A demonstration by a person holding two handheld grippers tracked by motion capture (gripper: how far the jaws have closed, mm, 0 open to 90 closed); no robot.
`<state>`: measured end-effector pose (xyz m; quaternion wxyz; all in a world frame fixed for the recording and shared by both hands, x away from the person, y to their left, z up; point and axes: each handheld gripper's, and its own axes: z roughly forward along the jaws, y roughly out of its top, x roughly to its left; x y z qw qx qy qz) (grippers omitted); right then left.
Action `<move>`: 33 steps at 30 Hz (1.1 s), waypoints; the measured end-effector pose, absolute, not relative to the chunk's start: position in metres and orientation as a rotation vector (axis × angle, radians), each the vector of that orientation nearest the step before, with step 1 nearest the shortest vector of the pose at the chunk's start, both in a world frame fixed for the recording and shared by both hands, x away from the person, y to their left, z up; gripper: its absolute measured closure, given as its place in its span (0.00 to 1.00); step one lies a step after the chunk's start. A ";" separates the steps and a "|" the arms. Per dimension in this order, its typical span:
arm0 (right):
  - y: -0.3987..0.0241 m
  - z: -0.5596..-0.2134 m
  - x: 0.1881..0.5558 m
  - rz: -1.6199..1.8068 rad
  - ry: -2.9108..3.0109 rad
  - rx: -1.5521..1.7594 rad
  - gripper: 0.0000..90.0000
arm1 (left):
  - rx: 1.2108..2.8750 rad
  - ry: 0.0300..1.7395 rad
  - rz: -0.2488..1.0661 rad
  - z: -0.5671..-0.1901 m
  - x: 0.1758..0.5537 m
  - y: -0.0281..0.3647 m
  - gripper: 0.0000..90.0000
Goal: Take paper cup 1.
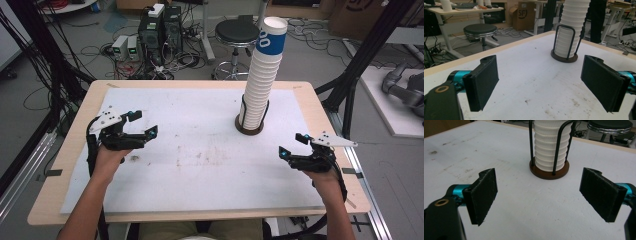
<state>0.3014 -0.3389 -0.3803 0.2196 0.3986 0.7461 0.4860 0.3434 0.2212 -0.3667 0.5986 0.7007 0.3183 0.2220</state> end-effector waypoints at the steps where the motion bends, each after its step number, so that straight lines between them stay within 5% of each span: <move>1: -0.339 -0.380 0.302 1.349 2.063 1.103 0.17 | 1.625 0.738 0.515 -0.367 0.343 0.221 0.16; 33: -0.331 -0.362 0.312 1.470 2.063 1.029 0.17 | 1.638 0.730 0.486 -0.369 0.341 0.215 0.16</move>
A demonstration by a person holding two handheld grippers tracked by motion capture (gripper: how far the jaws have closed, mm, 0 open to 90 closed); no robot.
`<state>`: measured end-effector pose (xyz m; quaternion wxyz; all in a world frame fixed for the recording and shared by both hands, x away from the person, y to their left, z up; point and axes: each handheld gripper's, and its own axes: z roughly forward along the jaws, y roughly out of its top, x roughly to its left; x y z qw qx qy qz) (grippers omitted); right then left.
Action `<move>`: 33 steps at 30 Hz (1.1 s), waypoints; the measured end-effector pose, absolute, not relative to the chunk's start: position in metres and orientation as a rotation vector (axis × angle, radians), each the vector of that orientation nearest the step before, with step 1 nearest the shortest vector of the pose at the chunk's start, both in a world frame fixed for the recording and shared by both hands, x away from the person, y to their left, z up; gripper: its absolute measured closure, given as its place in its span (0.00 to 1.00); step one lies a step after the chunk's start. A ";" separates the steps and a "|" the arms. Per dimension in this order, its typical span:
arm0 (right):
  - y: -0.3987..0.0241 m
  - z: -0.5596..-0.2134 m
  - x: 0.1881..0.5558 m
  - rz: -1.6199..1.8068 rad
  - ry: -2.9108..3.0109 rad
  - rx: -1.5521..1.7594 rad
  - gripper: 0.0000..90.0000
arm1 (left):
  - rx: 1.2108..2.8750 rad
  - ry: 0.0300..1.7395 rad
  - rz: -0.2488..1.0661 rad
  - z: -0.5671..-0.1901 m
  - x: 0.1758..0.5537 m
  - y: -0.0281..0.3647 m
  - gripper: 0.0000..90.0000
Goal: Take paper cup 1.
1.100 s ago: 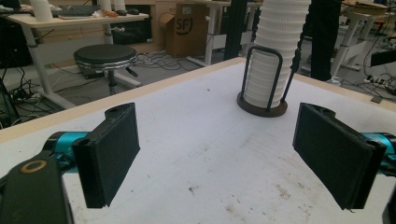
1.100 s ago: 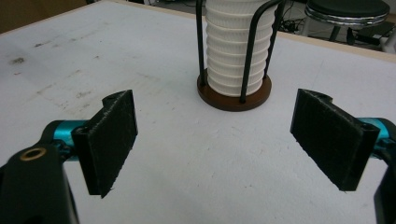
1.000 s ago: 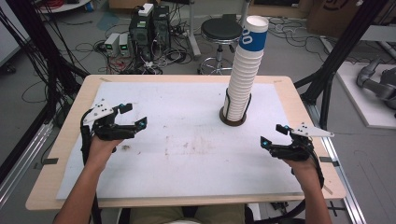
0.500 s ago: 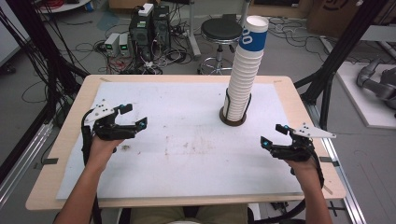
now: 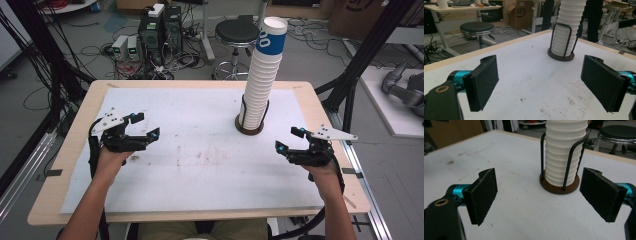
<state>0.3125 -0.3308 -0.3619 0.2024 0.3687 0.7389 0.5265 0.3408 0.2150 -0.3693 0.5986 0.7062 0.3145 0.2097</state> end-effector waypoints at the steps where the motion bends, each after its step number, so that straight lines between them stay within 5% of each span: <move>1: -0.331 -0.359 0.315 1.487 2.050 1.014 0.17 | 1.641 0.729 0.480 -0.369 0.341 0.215 0.16; 21: -0.304 -0.265 0.394 1.465 1.996 0.993 0.17 | 1.648 0.750 0.459 -0.375 0.344 0.215 0.16; 33: -0.293 -0.239 0.434 1.452 2.011 1.007 0.17 | 1.652 0.757 0.451 -0.378 0.346 0.214 0.16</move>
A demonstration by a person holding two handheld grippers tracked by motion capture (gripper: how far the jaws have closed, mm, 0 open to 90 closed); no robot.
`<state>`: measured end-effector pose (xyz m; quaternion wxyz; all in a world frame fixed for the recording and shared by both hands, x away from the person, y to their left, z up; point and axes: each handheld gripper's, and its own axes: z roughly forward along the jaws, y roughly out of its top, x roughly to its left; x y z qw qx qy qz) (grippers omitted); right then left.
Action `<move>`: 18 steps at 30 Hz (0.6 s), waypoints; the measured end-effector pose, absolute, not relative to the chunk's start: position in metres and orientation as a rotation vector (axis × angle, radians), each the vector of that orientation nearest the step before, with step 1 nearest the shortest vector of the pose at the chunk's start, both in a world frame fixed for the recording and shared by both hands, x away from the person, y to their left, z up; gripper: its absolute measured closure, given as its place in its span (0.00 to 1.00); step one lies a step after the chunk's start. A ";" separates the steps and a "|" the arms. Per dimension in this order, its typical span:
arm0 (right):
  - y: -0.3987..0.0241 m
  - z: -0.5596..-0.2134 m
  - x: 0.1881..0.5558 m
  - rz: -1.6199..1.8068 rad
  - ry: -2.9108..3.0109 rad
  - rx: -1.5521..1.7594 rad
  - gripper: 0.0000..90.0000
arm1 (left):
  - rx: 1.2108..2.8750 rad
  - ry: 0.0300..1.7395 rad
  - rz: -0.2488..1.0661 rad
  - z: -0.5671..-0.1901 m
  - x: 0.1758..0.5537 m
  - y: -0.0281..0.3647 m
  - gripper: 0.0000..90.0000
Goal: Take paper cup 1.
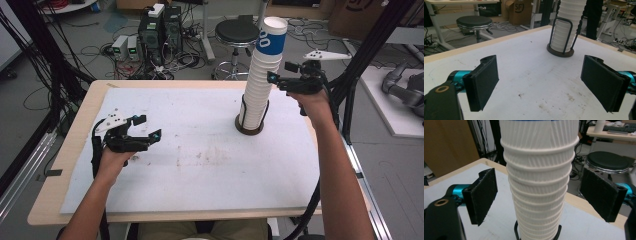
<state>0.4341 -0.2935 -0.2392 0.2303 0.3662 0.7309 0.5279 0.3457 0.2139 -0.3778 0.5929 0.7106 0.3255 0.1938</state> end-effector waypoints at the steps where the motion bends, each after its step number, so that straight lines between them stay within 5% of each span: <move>1: -0.292 -0.238 0.437 1.445 2.014 1.008 0.17 | 1.652 0.757 0.450 -0.378 0.346 0.214 0.16; 18: -0.281 -0.241 0.461 1.491 2.017 0.972 0.17 | 1.653 0.755 0.436 -0.380 0.347 0.211 0.16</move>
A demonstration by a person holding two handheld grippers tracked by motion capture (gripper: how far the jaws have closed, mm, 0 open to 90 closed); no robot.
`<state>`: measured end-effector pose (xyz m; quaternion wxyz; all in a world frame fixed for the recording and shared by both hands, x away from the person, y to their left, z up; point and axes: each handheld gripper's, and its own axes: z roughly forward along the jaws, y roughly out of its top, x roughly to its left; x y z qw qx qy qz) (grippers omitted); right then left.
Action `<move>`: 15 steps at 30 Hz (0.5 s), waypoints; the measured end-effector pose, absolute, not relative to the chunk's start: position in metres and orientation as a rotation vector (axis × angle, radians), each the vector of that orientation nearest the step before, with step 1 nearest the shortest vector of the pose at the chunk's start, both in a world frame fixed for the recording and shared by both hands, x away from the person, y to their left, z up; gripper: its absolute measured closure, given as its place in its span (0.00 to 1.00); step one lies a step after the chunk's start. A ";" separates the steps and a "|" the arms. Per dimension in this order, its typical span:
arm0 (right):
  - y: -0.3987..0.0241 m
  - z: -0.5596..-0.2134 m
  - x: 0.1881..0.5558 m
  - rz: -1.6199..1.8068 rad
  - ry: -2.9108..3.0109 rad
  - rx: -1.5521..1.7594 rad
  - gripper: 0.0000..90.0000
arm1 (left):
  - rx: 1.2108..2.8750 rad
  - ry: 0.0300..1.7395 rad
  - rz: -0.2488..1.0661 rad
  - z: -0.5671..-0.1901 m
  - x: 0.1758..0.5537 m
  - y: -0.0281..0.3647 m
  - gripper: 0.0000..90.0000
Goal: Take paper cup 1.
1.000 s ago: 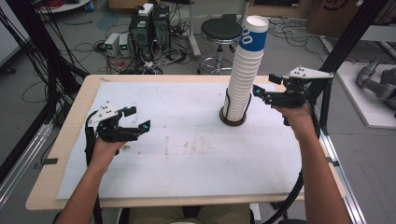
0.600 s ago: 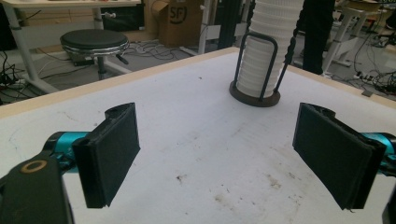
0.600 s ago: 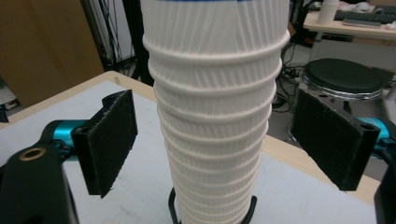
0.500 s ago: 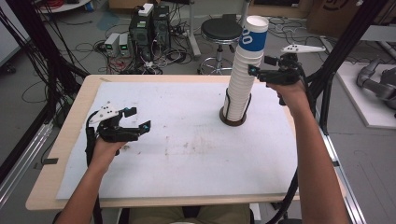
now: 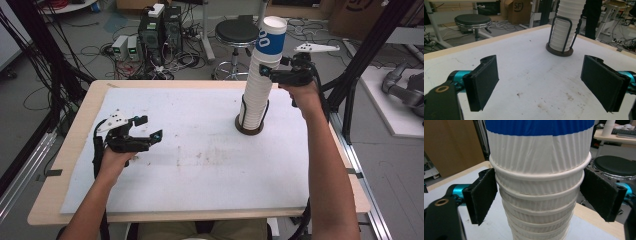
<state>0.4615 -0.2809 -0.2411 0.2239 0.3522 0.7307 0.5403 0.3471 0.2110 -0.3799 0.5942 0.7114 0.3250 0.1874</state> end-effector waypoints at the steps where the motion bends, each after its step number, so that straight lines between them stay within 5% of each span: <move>1: -0.281 -0.241 0.461 1.490 2.015 0.973 0.18 | 1.654 0.750 0.436 -0.379 0.347 0.210 0.16; 15: -0.279 -0.241 0.461 1.483 2.019 0.964 0.18 | 1.631 0.602 0.346 -0.325 0.380 0.177 0.16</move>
